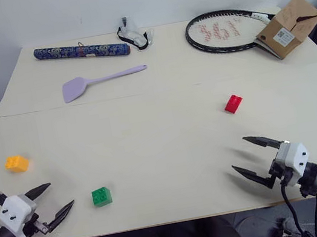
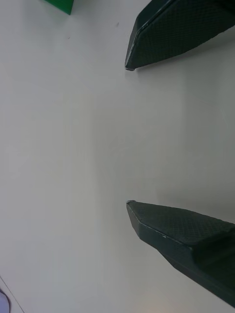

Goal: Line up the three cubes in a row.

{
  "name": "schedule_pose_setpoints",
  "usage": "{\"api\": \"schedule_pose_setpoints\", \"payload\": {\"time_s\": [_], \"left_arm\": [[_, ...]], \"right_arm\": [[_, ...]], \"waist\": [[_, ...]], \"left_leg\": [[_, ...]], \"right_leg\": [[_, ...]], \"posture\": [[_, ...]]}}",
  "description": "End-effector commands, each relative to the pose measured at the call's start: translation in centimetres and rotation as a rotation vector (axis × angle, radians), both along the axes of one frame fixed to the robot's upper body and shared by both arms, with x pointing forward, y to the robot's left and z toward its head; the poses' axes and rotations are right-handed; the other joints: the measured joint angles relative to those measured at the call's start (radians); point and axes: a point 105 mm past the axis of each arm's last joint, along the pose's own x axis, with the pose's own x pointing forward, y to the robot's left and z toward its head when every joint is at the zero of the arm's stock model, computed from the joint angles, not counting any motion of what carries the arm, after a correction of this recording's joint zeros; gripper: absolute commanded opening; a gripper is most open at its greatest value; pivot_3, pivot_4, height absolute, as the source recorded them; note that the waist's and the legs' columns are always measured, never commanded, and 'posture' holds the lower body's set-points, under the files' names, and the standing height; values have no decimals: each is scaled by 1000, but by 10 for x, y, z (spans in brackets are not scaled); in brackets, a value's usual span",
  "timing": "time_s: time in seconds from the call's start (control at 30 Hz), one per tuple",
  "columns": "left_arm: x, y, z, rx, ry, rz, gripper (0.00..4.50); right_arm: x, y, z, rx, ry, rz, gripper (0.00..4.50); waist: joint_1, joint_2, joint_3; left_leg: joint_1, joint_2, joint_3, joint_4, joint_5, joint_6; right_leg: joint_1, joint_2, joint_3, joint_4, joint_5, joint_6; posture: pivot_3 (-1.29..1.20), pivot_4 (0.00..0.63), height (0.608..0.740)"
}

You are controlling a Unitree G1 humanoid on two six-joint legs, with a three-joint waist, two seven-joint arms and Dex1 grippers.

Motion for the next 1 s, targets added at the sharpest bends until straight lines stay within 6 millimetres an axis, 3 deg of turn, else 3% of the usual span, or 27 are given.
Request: {"api": "schedule_pose_setpoints", "payload": {"time_s": [0.03,0.2,0.3,0.4,0.57,0.7,0.9,1.0], "left_arm": [[3,-1,9,1,-19,-21,4487],[16,-16,34,-163,-24,-95,4487],[31,-41,59,-220,-91,-195,4487],[39,-74,68,-207,-117,-320,4487],[47,-102,79,-245,-113,-441,4487],[50,-113,84,-269,-99,-492,4487],[53,-136,85,-305,-59,-584,4487],[56,-144,92,-322,-73,-610,4487]], "right_arm": [[-3,2,11,-11,-33,-3,4500],[-7,-19,24,29,-39,-115,4500],[-15,-51,28,70,-43,-282,4500],[-28,-81,15,111,-13,-438,4500],[-35,-94,2,133,18,-502,4500],[0,-82,19,166,-10,-413,4500],[85,-68,58,67,34,-284,4500],[118,-62,68,20,91,-238,4500]], "waist": [[0,0,0],[6,0,0],[8,0,0],[9,0,0],[-7,0,0],[-30,1,0],[-25,3,1],[-15,3,1]], "left_leg": [[0,0,0,0,0,0],[0,0,0,1,0,0],[0,0,0,1,0,0],[0,0,-1,1,0,0],[0,0,2,1,1,-1],[2,0,3,1,2,-2],[2,0,4,1,5,-1],[-1,0,2,3,6,-1]], "right_leg": [[0,0,0,0,0,0],[0,0,0,0,0,0],[1,0,0,1,0,0],[1,0,0,0,0,0],[1,2,1,2,0,0],[1,2,3,4,0,0],[-1,2,4,5,0,0],[-2,3,2,6,0,0]], "posture": [[0,150,740],[0,150,740],[0,150,740],[0,150,740],[0,150,740],[0,150,740],[0,150,740],[0,150,740]]}}
